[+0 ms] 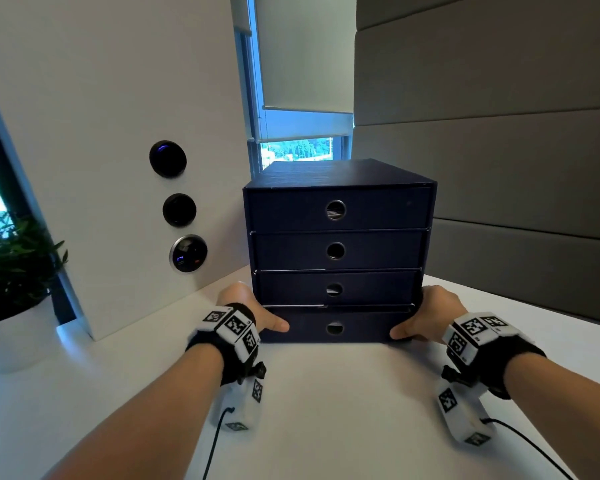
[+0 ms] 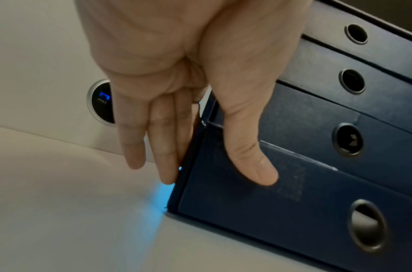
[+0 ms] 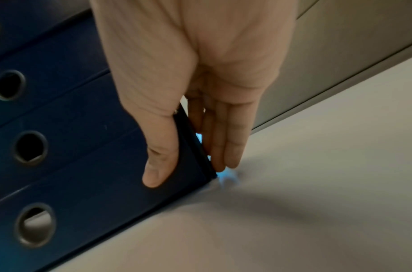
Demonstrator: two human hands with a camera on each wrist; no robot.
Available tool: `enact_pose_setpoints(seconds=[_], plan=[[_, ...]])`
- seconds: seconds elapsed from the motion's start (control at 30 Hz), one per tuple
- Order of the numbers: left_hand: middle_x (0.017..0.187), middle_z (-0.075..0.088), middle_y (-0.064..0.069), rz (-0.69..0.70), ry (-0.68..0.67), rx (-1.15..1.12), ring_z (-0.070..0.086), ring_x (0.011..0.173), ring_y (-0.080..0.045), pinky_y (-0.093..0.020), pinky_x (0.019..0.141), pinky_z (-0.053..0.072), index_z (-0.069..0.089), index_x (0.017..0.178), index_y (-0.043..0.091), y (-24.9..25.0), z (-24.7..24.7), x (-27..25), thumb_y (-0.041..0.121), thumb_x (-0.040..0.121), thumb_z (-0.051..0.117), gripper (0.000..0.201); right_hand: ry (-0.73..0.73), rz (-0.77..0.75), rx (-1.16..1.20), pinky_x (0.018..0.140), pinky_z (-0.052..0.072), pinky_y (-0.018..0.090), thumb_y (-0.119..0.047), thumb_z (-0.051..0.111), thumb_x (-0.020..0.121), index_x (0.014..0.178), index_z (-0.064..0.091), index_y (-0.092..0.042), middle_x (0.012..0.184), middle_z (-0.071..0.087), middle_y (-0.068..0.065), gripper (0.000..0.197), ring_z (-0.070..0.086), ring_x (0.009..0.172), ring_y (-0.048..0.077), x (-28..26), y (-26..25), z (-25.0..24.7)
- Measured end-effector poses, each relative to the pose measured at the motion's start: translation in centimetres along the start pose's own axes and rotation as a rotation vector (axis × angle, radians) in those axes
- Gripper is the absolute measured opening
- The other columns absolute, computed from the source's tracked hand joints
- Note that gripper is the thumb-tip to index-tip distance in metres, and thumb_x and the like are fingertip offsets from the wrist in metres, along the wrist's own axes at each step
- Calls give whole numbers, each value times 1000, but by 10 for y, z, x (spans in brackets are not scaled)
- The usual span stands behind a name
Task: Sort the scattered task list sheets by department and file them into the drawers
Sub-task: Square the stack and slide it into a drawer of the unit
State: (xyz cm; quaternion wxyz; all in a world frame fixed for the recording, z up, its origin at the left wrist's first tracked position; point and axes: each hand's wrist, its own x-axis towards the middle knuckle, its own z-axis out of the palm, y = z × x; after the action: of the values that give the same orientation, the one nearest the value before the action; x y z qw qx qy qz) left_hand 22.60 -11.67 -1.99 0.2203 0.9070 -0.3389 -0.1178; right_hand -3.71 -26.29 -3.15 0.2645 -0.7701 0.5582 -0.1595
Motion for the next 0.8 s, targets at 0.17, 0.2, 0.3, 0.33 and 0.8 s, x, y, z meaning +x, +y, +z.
enact_pose_setpoints(seconds=[0.17,0.2,0.3,0.33,0.8], plan=[[85,73,-4,-43,-41,11,70,79,-20,-33,74,59,67,95,10,0,-2,9,39,43,94,66,-72,16,10,67,61,36,-20,89,54,85,68,-13,64,73,6,38,72,62,22,4,-1,-3],[86,73,-3,-28,-44,15,70,79,-20,-33,74,59,66,99,11,0,0,12,37,43,94,68,-65,6,9,69,61,36,-20,88,57,85,68,-13,65,73,5,36,72,63,22,4,1,-3],[97,70,0,75,-32,-13,67,89,-20,-37,83,57,59,111,14,-2,8,21,43,27,90,94,-53,-54,-46,74,54,29,-33,85,62,93,67,-18,84,71,0,39,67,79,20,4,6,-1],[100,70,0,75,-34,-35,66,92,-20,-37,85,56,58,112,15,-3,9,23,44,21,90,100,-52,-66,-69,74,50,27,-38,83,65,96,66,-20,89,69,-1,40,64,83,18,4,7,-1],[102,70,-4,-67,20,151,69,92,-19,-33,84,56,56,114,9,12,7,19,47,64,83,68,-17,-5,-85,64,59,32,-28,73,81,74,60,-8,74,70,10,25,69,65,24,16,4,0]])
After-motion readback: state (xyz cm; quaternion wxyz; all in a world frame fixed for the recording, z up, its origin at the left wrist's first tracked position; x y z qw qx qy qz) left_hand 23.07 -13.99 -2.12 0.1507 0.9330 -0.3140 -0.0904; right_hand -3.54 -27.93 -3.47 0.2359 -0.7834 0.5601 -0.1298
